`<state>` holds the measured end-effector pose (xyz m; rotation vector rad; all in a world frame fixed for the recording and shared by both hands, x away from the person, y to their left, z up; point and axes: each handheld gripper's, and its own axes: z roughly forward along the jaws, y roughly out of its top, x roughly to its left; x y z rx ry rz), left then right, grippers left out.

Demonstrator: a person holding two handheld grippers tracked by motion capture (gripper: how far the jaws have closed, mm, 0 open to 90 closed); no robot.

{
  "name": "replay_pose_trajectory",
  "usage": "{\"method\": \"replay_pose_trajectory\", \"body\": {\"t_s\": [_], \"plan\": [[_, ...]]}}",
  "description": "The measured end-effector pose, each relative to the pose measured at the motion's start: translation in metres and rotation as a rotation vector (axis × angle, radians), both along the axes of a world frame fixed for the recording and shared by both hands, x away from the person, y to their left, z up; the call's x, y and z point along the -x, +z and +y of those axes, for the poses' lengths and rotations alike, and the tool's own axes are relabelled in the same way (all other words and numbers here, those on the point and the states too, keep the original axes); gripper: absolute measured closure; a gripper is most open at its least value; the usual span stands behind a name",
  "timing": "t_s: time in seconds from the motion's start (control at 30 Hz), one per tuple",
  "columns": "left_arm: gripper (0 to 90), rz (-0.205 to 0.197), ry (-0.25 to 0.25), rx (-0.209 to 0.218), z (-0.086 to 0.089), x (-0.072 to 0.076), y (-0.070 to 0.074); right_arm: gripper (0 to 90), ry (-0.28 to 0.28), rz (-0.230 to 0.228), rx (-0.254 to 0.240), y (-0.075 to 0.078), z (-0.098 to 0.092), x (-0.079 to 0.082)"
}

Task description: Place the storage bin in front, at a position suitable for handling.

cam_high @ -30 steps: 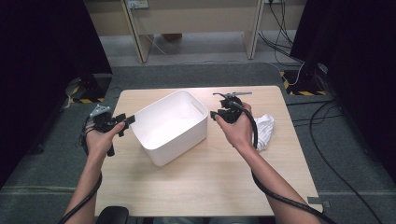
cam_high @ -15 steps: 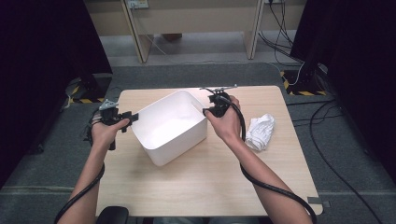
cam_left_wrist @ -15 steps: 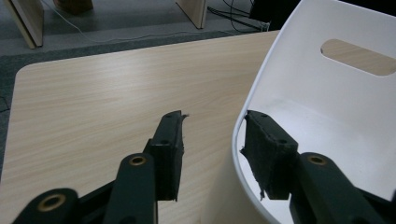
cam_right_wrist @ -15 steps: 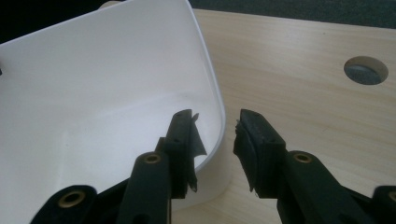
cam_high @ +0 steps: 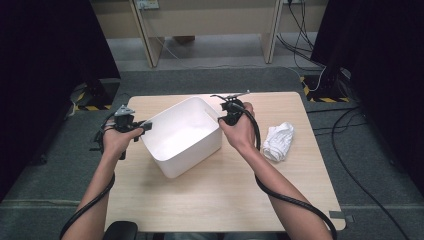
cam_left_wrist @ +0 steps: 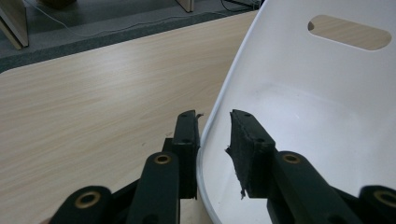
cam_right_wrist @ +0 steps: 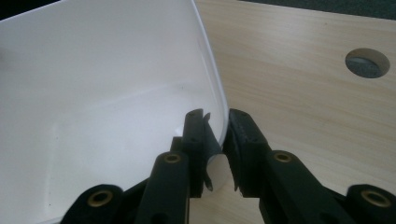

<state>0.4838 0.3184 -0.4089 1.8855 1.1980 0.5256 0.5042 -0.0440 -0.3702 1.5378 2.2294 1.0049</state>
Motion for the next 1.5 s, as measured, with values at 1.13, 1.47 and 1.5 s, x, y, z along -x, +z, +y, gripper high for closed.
{"method": "replay_pose_trajectory", "body": {"t_s": [1.13, 1.47, 1.5], "plan": [[72.1, 0.002, -0.079, -0.103, -0.056, -0.028, 0.006, 80.6, 0.019, 0.005, 0.134, 0.016, -0.041, 0.051], [51.9, -0.081, 0.019, -0.063, -0.066, 0.0, 0.026, 73.8, 0.046, 0.031, 0.087, 0.027, -0.053, 0.067], [51.1, -0.076, 0.025, -0.064, -0.064, 0.011, 0.029, 72.7, 0.039, 0.02, 0.082, 0.029, -0.054, 0.066]]}}
